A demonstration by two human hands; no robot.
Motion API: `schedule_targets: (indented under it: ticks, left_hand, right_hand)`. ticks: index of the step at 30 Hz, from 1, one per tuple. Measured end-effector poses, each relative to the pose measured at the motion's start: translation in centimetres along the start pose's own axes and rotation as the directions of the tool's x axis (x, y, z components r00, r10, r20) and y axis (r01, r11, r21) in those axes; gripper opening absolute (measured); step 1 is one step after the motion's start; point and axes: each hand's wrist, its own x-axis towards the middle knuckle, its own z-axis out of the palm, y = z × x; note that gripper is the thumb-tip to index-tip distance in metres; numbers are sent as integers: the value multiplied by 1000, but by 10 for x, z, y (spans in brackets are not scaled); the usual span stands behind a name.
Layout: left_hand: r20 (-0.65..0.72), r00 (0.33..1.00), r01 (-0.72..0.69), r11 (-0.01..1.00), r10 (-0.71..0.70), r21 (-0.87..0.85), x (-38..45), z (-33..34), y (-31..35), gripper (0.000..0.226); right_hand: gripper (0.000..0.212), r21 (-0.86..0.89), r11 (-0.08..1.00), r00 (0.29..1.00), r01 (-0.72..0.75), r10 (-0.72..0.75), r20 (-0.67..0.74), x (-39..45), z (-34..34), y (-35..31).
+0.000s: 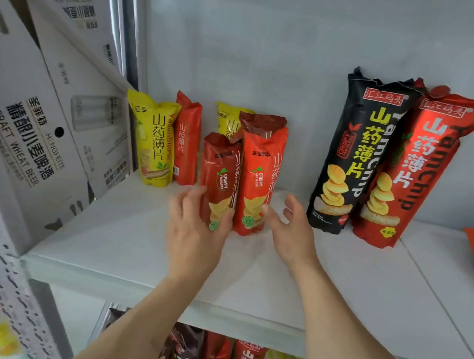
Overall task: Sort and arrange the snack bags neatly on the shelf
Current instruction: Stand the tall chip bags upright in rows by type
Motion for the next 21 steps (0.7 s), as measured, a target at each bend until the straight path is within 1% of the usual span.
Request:
schedule_targets:
  ticks: [2,4,5,7,9,11,13,14,17,19,21]
  left_hand:
    - [98,980,178,984,-174,-33,12,2,-7,83]
    - [214,938,288,957,-272,-46,24,7,-15,97]
    - [262,921,312,948,-288,-57,30,9,-19,98]
    - [354,889,345,933,-291,-99,38,12,-25,91]
    - [425,856,385,912,-295,-142,43,11,-28,78]
    - [458,841,394,907,-289,-151,49,9,-31,68]
    - [484,826,400,906,-289,-140,57,6,-36,64]
    - [491,819,405,905,-297,-129,61,4,-38,64]
    - [497,801,432,897,-333,-94,73,-1,-51,75]
    - [492,795,464,878,-354,-120,79,-3,-59,83]
    - [485,794,485,863,-367,-140,82,-4,-67,78]
  right_hand:
    - [89,24,1000,999,-9,8,33,6,4,-6]
    - [97,41,999,997,-26,23,73,10,9,-12]
    - [100,44,999,996,-27,23,89,12,11,-14]
    - [101,60,998,994,-18,11,111,16,16,-16]
    - [92,86,996,992,-1,-9,126,18,19,-15]
    - [82,85,996,990,16,-28,138,20,22,-11]
    - [80,73,997,990,38,-48,132,22,27,-6]
    - [80,67,997,991,41,-49,127,25,29,-4]
    - [80,49,999,990,19,-25,136,32,38,-1]
    - [82,92,996,989,0,-13,145,37,41,3]
    - [83,133,991,986,-27,4,166,39,43,3]
